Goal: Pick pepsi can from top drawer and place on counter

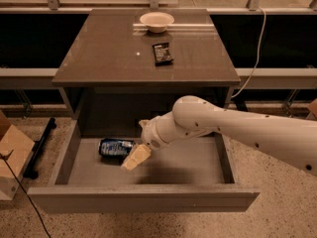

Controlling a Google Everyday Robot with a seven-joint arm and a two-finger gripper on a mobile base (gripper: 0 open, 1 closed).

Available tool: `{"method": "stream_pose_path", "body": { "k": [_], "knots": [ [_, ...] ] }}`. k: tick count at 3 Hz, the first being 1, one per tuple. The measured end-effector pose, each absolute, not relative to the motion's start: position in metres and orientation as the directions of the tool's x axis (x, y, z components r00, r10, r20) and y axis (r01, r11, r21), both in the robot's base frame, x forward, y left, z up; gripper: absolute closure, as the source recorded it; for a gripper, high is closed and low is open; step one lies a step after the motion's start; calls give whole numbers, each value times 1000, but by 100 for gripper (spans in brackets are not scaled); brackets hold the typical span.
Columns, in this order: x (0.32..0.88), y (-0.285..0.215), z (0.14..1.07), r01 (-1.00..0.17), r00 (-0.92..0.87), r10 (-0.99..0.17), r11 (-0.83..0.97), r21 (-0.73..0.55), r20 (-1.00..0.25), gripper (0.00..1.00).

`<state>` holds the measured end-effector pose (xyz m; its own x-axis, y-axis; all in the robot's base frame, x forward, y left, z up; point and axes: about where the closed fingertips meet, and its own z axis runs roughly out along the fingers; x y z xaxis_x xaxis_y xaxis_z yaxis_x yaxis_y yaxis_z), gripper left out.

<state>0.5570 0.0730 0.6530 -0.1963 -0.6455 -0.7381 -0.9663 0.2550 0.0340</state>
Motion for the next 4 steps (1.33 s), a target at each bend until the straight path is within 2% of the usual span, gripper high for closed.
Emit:
{"method": "stream_pose_path", "body": {
  "k": [1, 2, 4],
  "knots": [
    [565, 84, 626, -965, -222, -605, 248, 83, -765, 0],
    [567, 100, 610, -969, -227, -583, 215, 121, -780, 18],
    [561, 113, 613, -972, -226, -569, 186, 144, -790, 66]
  ]
}}
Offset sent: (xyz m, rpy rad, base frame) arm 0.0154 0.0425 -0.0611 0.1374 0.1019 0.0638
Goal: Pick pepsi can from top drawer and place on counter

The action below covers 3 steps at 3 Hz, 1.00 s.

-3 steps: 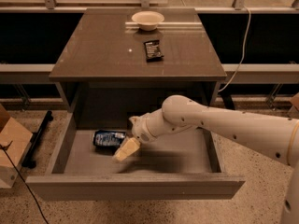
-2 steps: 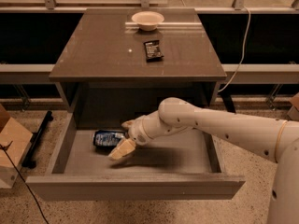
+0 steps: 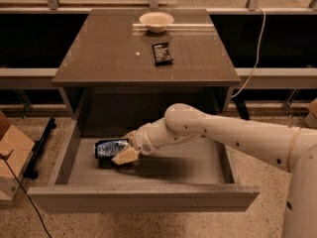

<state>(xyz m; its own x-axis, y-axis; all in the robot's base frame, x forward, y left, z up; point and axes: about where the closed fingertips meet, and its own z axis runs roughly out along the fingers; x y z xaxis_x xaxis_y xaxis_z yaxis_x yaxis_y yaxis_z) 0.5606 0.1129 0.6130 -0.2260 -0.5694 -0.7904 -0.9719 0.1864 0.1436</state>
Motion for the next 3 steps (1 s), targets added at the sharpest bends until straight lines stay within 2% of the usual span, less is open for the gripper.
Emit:
{"method": "stream_pose_path", "body": {
  "k": [1, 2, 3],
  "knots": [
    [557, 108, 673, -980, -184, -580, 171, 102, -794, 96],
    [555, 92, 725, -985, -141, -561, 159, 61, -816, 100],
    [579, 56, 800, -981, -97, -572, 193, -19, -814, 100]
  ]
}}
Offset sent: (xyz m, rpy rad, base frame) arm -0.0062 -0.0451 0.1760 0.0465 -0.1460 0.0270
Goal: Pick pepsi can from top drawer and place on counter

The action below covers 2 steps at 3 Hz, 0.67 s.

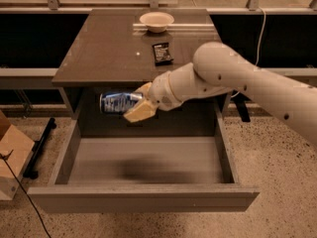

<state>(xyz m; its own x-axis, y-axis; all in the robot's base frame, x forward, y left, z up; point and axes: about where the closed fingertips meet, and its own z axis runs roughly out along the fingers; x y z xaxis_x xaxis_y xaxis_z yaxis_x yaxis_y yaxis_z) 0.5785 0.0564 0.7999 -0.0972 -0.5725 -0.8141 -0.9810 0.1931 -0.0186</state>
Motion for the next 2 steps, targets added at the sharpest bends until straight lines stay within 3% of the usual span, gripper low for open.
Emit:
{"method": "stream_pose_path", "body": {
  "k": [2],
  "knots": [
    [651, 41, 859, -949, -126, -605, 304, -81, -786, 100]
  ]
}}
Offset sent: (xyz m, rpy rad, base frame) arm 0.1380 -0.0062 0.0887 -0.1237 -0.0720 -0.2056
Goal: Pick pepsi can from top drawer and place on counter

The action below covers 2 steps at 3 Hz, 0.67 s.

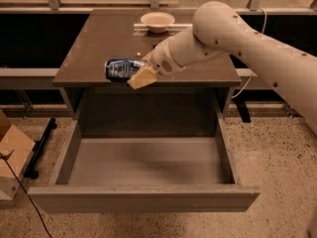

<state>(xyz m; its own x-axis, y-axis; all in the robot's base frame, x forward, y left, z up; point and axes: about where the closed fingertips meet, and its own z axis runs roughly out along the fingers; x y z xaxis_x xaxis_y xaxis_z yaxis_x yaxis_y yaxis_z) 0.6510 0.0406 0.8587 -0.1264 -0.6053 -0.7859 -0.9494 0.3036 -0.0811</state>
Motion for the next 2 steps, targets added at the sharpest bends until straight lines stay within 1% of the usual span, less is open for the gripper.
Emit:
{"method": "stream_pose_path", "body": {
  "k": [1, 2],
  "knots": [
    [718, 60, 854, -923, -192, -649, 373, -88, -737, 97],
    [755, 73, 845, -913, -221, -668, 398, -89, -711, 76]
  ]
}}
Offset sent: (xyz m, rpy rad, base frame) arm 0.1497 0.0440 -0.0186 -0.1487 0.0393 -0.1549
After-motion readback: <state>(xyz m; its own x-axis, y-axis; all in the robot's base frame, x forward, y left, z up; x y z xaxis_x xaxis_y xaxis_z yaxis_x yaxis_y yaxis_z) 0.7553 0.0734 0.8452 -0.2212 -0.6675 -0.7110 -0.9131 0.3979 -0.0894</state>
